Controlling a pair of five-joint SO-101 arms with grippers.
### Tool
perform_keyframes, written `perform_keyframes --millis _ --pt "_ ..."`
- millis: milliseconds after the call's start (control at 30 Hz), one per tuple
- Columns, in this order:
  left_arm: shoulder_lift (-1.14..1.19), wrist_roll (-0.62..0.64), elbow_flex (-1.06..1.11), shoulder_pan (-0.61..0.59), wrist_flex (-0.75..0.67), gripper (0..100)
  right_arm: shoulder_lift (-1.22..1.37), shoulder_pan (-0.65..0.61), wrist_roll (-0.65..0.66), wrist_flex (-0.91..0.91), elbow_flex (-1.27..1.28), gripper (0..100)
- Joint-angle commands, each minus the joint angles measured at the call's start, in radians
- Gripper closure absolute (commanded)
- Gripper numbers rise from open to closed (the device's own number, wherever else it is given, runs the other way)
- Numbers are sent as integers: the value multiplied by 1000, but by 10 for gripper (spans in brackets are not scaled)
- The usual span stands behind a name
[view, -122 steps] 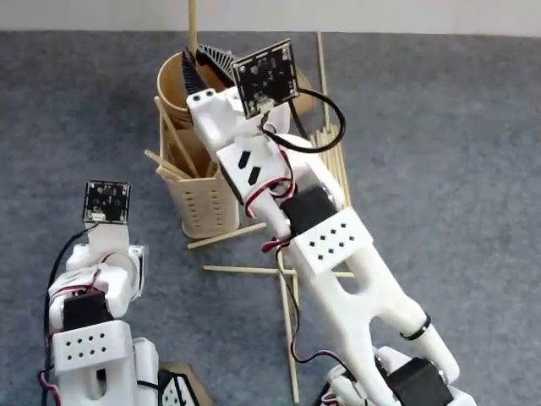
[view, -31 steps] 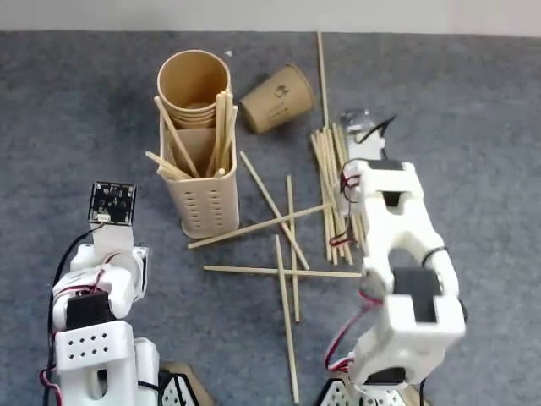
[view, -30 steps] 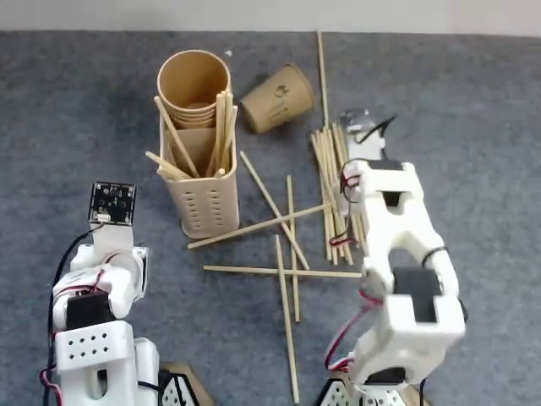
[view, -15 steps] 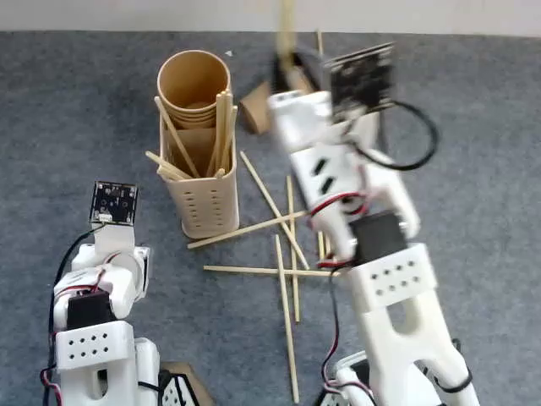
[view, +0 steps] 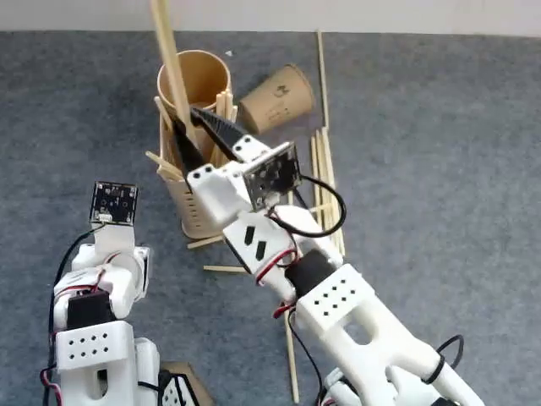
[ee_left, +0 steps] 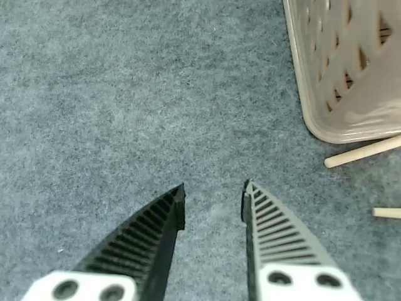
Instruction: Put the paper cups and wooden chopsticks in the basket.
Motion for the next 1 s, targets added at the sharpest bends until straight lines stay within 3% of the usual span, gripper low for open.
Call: perform_keyframes --millis 0,233,333,633,733,967 --pt "-10 -9 -4 16 -14 835 -30 2 -8 -28 2 858" --pt "-10 -9 -4 18 -14 835 -41 62 -8 -27 -4 854" --pt "-10 -9 -2 21 -14 835 -67 160 -8 36 -36 854" --pt "-10 -9 -2 22 -14 835 -116 670 23 915 -231 854" --pt "-10 -9 -1 42 -12 835 28 667 130 1035 -262 854" --pt "-10 -9 1 48 -9 837 430 590 167 1059 -269 852"
